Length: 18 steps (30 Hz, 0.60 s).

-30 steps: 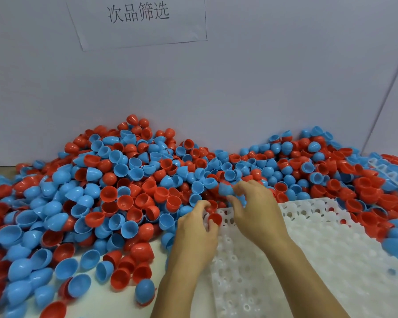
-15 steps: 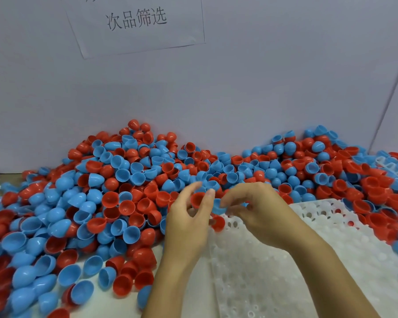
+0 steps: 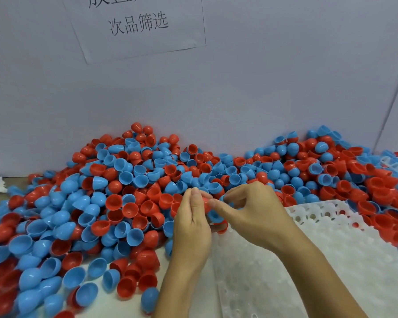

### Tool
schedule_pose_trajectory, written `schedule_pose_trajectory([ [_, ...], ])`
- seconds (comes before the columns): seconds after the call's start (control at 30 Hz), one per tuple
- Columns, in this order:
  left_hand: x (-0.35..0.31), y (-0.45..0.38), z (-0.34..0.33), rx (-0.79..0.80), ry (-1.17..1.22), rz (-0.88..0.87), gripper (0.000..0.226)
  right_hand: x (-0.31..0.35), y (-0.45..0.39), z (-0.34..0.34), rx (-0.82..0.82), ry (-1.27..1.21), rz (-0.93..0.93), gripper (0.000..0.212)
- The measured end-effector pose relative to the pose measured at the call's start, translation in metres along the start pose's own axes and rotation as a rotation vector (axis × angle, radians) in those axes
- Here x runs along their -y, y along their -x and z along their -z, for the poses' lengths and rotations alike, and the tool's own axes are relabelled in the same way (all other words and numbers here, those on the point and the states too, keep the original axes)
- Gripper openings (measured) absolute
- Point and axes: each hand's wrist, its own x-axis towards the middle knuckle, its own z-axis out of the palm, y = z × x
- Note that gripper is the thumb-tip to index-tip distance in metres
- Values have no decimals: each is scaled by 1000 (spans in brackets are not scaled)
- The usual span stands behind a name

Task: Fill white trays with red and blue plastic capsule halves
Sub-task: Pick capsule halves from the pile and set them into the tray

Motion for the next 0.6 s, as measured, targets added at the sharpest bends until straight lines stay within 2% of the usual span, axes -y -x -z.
schedule_pose_trajectory([
  [0.1,2,-1,2,6,57,89,58,-2,-2,4,75,-33,-24,31],
  [0.23,2,-2,2,37,98,151,50,-5,-1,7,100,-4,-22,16],
  [0.3,-2,-2,1,22,71,134,51,-7,0,7,94,-38,-59,11],
  [0.37,-5,-3,4,-50,22,94,48,-11,0,8,63,-100,-110,15],
  [0.43,-10,-7,15,-135,-47,17,35,-17,0,10,-9,-156,-131,15],
  [0.47,-13,-8,24,-130,-102,9,29,-19,0,12,-42,-173,-140,10],
  [0.5,-16,-8,34,-50,-161,50,24,-20,0,13,-60,-183,-153,5],
  [0.6,-30,-2,51,410,-292,239,9,-25,0,15,-60,-196,-183,13],
])
